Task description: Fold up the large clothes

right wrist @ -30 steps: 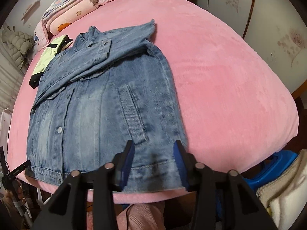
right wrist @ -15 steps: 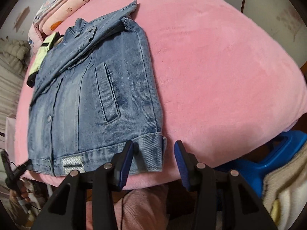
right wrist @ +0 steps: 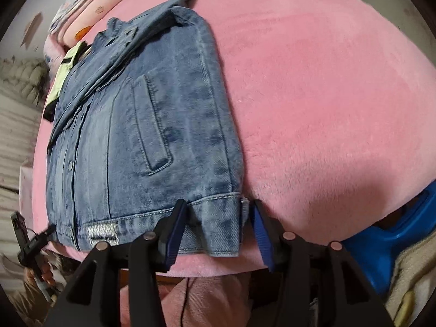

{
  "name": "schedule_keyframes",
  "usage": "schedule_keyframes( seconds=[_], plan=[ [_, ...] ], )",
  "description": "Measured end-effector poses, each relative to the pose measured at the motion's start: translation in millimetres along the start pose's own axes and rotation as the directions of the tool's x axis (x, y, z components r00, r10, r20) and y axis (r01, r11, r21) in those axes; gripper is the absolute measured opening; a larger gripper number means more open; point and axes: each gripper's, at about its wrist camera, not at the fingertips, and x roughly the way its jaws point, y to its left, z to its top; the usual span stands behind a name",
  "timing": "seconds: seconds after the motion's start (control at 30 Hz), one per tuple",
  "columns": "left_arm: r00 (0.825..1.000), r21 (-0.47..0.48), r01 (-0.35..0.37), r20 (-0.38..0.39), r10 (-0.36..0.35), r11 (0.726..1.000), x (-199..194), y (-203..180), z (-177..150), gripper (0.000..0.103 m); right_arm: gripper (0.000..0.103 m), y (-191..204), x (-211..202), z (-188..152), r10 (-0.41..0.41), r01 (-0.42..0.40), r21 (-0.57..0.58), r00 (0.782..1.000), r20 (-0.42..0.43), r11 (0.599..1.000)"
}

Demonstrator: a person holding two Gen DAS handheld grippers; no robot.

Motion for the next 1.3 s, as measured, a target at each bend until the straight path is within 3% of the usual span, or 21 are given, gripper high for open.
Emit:
schedule_keyframes(
  seconds=[0.07,0.1,0.13,0.17,0.2,0.23,0.3,0.47,0.63,0.8,0.9,1.07,1.23,1.3],
  plan=[
    [1.0,-0.019,-0.027,-0.008,0.027,0.999,1.8,-4.9,1.5,0.078,0.049,-2.3,3.2,0.3,0.003,-0.003,0.022,1.0,-0.008,1.0],
    [1.0,-0.027,-0.026,-0.008,0.026,0.999,1.4,-9.0,1.8,0.056,0.048,-2.2,4.2,0.8,-0.001,0.002,0.032,1.0,-0.015,0.999],
    [0.999,-0.032,-0.031,-0.021,0.03,0.999,1.7,-18.7,3.5,0.043,0.047,-1.7,5.0,2.5,-0.006,0.008,0.044,0.999,-0.037,0.999],
    [0.998,-0.027,-0.066,-0.022,0.065,0.997,1.3,-26.0,4.7,0.035,0.039,-1.2,4.7,4.0,-0.006,0.009,0.052,0.999,-0.053,0.999],
    [0.996,-0.016,-0.09,-0.022,0.089,0.996,-0.3,-32.8,6.5,0.015,0.036,1.3,3.9,6.8,-0.005,0.01,0.056,0.997,-0.08,0.998],
    [0.989,-0.002,-0.142,-0.028,0.142,0.99,-2.1,-41.4,9.6,0.014,0.033,6.2,1.2,9.6,-0.032,0.036,0.04,0.995,-0.098,0.999],
    [0.982,-0.003,-0.182,-0.054,0.182,0.983,-5.7,-49.2,15.2,0.012,0.024,17.1,-6.7,13.6,-0.064,0.064,-0.005,0.991,-0.117,0.998],
    [0.991,-0.089,-0.132,-0.05,0.128,0.987,-43.5,-53.7,32.3,0.011,0.015,45.9,-45.9,27.0,-0.048,0.039,-0.081,0.993,-0.105,0.996],
    [0.996,-0.11,-0.026,0.086,0.036,0.994,-114.3,-88.3,69.8,0.011,0.014,82.9,-99.1,60.1,0.048,-0.055,-0.144,0.998,-0.051,0.988],
    [0.972,-0.203,0.045,0.236,0.004,0.978,-173.0,-112.4,133.2,0.011,0.013,113.1,-149.0,124.8,0.171,-0.163,-0.174,0.985,0.034,0.971],
    [0.951,-0.306,0.089,0.308,0.009,0.948,-189.7,-110.6,183.9,0.011,0.013,118.7,-165.9,179.2,0.228,-0.213,-0.15,0.97,0.087,0.965],
    [0.94,-0.393,0.092,0.338,0.05,0.915,-169.5,-106.5,259.2,0.011,0.013,123.7,-147.1,270.3,0.261,-0.248,-0.121,0.959,0.107,0.961],
    [0.957,-0.413,0.031,0.275,0.092,0.91,-100.2,-99.6,328.0,0.012,0.015,127.0,-76.0,343.7,0.243,-0.241,-0.034,0.968,0.059,0.97],
    [0.962,-0.415,-0.003,0.247,0.116,0.91,-67.8,-96.1,346.7,0.017,0.027,125.6,-43.2,358.7,0.209,-0.21,0.01,0.977,0.045,0.978]
  ],
)
